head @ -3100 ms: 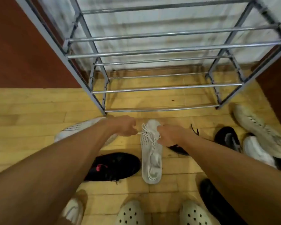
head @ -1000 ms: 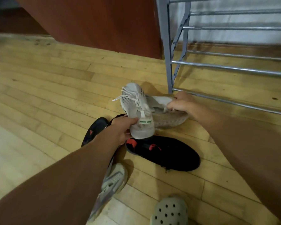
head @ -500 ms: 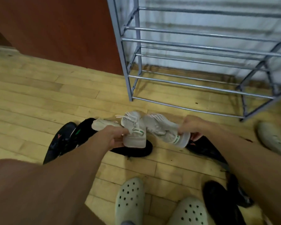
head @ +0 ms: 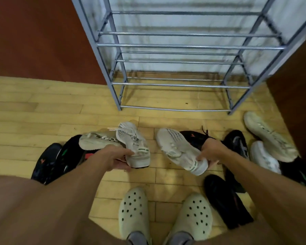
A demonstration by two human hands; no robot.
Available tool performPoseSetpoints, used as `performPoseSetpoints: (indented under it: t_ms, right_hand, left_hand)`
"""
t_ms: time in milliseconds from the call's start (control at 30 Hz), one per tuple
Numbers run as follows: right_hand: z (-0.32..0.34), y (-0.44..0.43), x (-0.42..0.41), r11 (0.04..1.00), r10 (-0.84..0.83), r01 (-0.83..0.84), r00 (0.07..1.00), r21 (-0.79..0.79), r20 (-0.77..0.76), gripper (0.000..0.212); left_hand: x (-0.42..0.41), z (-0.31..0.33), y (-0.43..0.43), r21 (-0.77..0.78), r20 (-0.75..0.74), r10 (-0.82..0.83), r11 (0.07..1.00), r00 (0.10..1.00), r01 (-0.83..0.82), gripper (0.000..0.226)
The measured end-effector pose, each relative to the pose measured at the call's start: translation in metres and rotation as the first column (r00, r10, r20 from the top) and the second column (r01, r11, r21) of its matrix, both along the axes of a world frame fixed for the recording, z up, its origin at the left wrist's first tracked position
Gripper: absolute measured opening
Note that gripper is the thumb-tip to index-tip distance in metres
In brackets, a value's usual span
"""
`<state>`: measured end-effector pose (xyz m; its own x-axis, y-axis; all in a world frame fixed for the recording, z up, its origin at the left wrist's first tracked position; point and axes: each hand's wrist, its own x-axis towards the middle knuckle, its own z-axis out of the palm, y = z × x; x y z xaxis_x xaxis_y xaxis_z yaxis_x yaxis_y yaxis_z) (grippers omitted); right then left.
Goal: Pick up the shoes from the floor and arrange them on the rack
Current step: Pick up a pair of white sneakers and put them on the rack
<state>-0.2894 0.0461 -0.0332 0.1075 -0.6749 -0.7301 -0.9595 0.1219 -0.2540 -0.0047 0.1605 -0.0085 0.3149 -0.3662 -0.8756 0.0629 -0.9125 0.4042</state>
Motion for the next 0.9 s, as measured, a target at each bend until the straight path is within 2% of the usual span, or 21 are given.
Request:
performPoseSetpoints:
  t_ms: [133,233,333,400,467,533,633,667,767,833,900]
  right_hand:
    - [0.013,-0.014,-0.012,1.0,-0.014,0.014,1.0,-0.014,-0.01,0.021]
    - [0.015,-0.024,-0.013,0.989,-0.127,0.129,0.991,-0.073,0.032,0.02]
    - [0.007,-0.032,-0.01,0.962,-0.254,0.261,0.963,-0.076,0.093,0.017]
    - [-0.003,-0.036,-0.003,0.912,-0.394,0.408,0.898,-0.035,0.195,0.016]
    - [-0.012,-0.038,0.011,0.829,-0.543,0.557,0.781,0.05,0.309,0.017]
    - [-0.02,-0.042,0.028,0.762,-0.626,0.632,0.66,0.143,0.416,0.018]
    - [-0.03,-0.059,0.051,0.749,-0.63,0.631,0.587,0.199,0.509,0.016]
    - [-0.034,-0.067,0.058,0.755,-0.62,0.623,0.578,0.202,0.531,0.014]
    - [-0.047,-0.094,0.081,0.78,-0.586,0.589,0.57,0.211,0.576,0.014]
    - [-0.054,-0.107,0.096,0.797,-0.56,0.569,0.572,0.203,0.599,0.019]
    - [-0.06,-0.122,0.11,0.801,-0.546,0.569,0.563,0.188,0.621,0.014]
  left_hand:
    - [-0.002,0.003,-0.016,-0.041,0.134,-0.12,0.991,0.984,0.127,0.027]
    - [-0.003,-0.001,-0.035,-0.072,0.155,-0.177,0.979,0.972,0.19,0.033]
    - [-0.004,-0.006,-0.055,-0.132,0.194,-0.145,0.976,0.97,0.172,0.033]
    - [-0.004,-0.011,-0.067,-0.169,0.199,-0.088,0.978,0.976,0.123,0.028]
    - [0.001,-0.02,-0.078,-0.193,0.18,-0.031,0.979,0.983,0.067,0.02]
    - [0.006,-0.027,-0.089,-0.226,0.159,0.037,0.974,0.987,0.0,0.011]
    - [0.018,-0.037,-0.109,-0.295,0.143,0.146,0.951,0.979,-0.099,0.007]
    - [0.023,-0.04,-0.117,-0.31,0.131,0.164,0.944,0.978,-0.116,0.015]
    - [0.036,-0.049,-0.141,-0.342,0.118,0.15,0.934,0.982,-0.102,0.035]
    - [0.044,-0.053,-0.154,-0.374,0.104,0.131,0.924,0.986,-0.084,0.041]
    - [0.051,-0.058,-0.17,-0.397,0.117,0.115,0.916,0.986,-0.06,0.044]
